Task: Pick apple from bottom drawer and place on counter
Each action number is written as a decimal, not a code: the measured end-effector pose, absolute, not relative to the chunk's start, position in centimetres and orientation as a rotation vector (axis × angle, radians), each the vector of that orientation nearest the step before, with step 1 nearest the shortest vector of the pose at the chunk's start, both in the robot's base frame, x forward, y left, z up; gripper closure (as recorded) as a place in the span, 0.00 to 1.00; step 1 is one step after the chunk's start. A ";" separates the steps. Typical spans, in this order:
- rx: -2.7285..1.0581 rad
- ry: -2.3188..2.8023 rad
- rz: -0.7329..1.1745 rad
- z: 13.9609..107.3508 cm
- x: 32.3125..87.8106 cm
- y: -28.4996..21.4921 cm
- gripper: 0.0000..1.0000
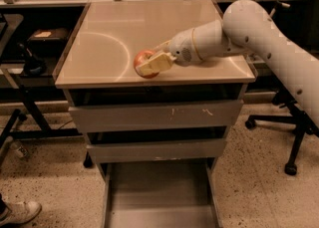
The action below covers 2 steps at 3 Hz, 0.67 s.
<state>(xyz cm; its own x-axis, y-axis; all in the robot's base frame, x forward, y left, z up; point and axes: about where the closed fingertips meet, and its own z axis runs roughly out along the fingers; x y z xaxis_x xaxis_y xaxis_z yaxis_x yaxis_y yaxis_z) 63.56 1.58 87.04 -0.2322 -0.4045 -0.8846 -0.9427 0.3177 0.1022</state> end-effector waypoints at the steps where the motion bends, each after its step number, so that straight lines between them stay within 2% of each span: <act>1: -1.228 1.843 0.839 87.9 66.5 1.6 1.00; 2: -1.255 1.883 0.841 88.0 68.9 2.1 1.00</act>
Offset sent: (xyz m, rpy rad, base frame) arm 0.0845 0.0052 0.0156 -0.1201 0.0863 0.0176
